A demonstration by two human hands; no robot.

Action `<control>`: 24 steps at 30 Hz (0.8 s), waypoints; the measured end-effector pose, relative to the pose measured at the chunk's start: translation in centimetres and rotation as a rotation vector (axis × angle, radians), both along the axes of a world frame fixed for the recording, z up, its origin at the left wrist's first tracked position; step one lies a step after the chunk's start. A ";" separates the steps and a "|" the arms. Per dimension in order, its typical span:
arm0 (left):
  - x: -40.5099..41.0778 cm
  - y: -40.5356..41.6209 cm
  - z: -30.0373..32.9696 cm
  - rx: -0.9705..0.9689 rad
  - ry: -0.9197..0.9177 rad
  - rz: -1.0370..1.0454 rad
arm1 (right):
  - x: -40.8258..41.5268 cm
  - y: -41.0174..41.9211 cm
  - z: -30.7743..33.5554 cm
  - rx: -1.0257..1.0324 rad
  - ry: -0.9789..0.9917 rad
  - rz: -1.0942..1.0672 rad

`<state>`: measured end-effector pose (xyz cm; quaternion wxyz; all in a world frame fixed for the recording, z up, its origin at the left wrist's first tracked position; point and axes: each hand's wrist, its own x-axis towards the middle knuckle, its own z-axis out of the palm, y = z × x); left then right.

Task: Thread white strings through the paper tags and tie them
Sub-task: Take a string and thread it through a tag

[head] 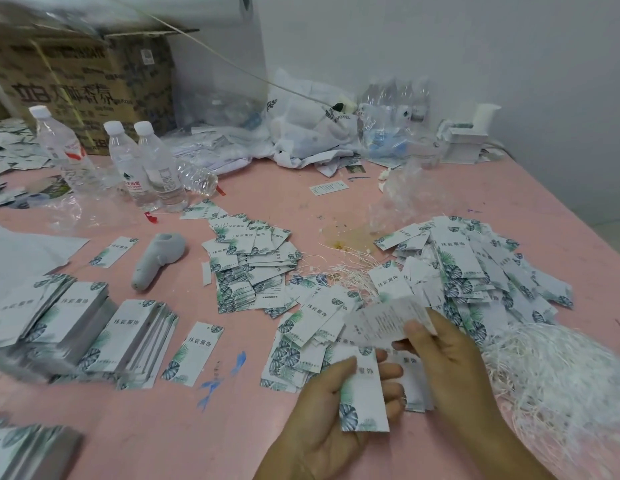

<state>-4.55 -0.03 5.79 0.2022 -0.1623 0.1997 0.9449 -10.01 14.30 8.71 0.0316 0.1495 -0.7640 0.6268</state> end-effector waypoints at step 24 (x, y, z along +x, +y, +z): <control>0.2 -1.0 -0.3 0.388 -0.131 -0.059 | 2.5 1.1 -2.5 0.622 0.860 0.337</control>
